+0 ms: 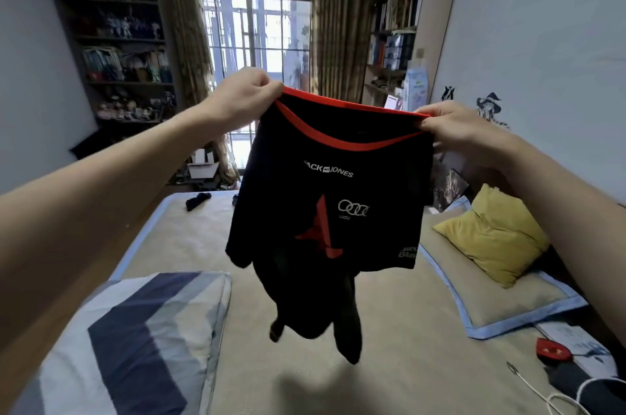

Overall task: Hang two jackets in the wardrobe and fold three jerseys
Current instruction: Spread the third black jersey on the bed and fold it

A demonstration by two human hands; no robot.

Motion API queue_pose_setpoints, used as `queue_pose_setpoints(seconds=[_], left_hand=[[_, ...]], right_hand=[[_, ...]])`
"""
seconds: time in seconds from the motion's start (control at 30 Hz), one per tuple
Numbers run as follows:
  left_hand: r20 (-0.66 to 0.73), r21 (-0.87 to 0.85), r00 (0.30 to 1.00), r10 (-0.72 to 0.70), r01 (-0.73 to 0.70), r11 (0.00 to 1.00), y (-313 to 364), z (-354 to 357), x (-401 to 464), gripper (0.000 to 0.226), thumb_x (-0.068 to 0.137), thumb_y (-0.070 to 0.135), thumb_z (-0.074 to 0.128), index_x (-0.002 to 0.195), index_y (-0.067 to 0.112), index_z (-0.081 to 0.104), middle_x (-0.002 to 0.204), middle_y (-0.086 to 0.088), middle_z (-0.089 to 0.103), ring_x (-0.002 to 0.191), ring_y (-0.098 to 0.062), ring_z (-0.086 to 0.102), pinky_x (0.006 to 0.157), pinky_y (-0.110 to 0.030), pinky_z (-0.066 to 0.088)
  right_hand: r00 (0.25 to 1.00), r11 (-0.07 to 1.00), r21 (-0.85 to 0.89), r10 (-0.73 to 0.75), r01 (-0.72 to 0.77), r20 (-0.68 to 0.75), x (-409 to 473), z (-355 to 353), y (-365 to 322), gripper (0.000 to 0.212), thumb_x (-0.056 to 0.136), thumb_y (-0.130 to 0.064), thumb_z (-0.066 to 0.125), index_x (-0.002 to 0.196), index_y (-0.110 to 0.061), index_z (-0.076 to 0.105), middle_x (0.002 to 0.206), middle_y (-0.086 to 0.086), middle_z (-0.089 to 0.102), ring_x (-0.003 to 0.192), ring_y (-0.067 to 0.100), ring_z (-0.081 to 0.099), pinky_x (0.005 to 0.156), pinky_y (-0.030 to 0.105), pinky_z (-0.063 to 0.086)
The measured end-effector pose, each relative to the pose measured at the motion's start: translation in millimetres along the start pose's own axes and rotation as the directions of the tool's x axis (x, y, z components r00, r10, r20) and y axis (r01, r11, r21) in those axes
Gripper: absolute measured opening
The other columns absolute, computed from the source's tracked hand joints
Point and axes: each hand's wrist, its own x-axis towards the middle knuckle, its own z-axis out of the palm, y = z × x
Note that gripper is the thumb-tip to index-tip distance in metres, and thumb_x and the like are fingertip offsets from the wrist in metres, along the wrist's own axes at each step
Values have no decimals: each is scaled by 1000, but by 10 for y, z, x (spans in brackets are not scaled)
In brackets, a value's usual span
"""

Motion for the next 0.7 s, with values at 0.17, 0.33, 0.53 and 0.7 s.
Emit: queue_pose_setpoints(seconds=[0.17, 0.33, 0.53, 0.7], left_hand=[[-80, 423, 979, 187, -137, 896, -148, -170, -314, 15, 100, 14, 44, 100, 3, 54, 86, -21, 64, 71, -36, 59, 65, -47, 52], [-35, 421, 980, 195, -163, 892, -195, -409, -651, 24, 83, -8, 45, 78, 8, 63, 73, -5, 57, 73, -32, 54, 62, -36, 43], [175, -151, 983, -57, 84, 985, -132, -712, -964, 16, 75, 9, 44, 65, 3, 56, 64, -8, 47, 59, -18, 44, 58, -30, 30], [247, -232, 967, -68, 127, 965, -90, -779, -1221, 19, 74, 25, 44, 55, 20, 42, 62, 2, 36, 58, -15, 35, 55, -30, 25]], right_hand=[[999, 997, -72, -15, 11, -51, -240, 195, -162, 29, 98, -1, 45, 95, -8, 72, 79, 7, 59, 74, 21, 55, 71, 34, 44], [987, 924, 382, -32, -32, 161, -527, 383, -453, 20, 98, -3, 51, 101, 2, 70, 79, 8, 65, 69, 13, 65, 62, 22, 54], [978, 945, 326, -90, 24, 188, -786, 408, -602, 43, 75, -33, 82, 105, -2, 77, 92, 12, 76, 79, 19, 73, 75, 26, 62], [984, 923, 359, -170, 136, 62, -961, 492, -667, 19, 88, -25, 70, 100, -13, 80, 93, 3, 80, 83, 11, 74, 77, 22, 61]])
